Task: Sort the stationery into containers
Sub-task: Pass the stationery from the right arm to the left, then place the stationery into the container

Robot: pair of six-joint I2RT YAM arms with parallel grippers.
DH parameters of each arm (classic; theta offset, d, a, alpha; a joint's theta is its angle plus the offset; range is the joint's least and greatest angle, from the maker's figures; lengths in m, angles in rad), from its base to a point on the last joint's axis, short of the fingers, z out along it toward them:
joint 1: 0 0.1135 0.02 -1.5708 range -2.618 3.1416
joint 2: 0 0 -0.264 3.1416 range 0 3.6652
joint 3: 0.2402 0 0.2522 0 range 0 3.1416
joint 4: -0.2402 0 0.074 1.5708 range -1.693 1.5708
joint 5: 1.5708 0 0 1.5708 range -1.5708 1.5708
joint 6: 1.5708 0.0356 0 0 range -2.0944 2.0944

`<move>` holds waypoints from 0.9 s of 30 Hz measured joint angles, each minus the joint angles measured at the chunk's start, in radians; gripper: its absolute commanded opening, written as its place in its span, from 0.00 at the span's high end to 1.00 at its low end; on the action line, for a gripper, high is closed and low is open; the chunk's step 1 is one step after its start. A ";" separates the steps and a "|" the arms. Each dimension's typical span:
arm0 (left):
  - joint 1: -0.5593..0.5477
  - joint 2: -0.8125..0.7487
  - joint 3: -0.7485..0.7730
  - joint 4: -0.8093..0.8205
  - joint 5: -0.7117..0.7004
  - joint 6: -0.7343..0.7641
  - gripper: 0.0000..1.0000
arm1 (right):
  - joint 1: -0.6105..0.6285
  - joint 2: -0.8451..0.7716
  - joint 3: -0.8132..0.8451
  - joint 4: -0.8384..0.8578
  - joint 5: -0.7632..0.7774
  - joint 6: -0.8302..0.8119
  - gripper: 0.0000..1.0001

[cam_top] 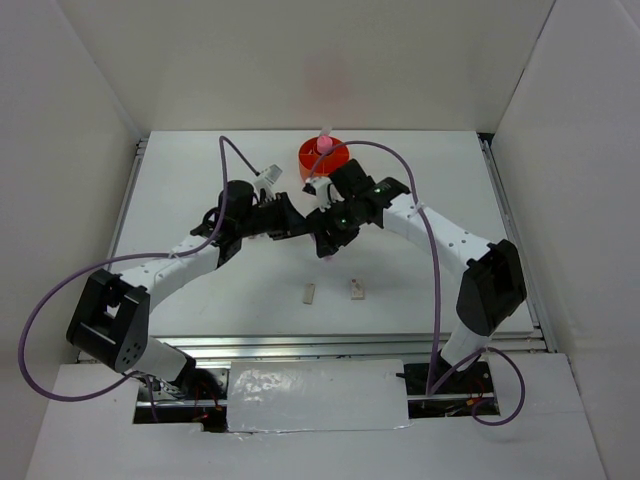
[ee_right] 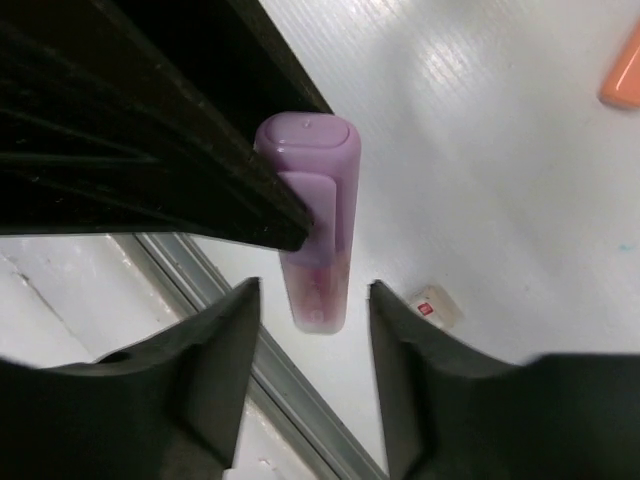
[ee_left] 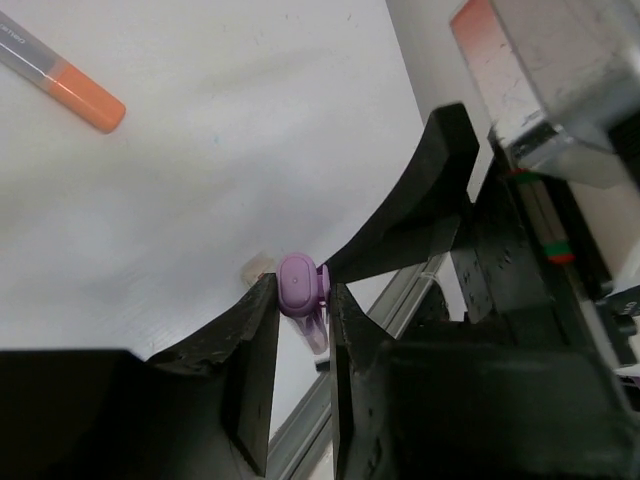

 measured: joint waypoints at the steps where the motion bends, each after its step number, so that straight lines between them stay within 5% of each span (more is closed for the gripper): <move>1: 0.001 0.000 0.000 -0.006 -0.002 0.006 1.00 | -0.008 -0.001 0.000 -0.001 -0.006 0.002 0.38; 6: 0.041 0.004 0.045 -0.069 -0.028 0.077 1.00 | -0.132 -0.065 -0.040 0.002 -0.065 0.002 0.31; 14: 0.185 0.155 0.351 -0.058 -0.163 0.154 1.00 | -0.433 -0.217 -0.145 0.014 -0.130 0.016 0.30; 27: 0.165 0.474 0.722 -0.013 -0.362 0.242 1.00 | -0.548 -0.222 -0.223 0.024 -0.172 0.019 0.30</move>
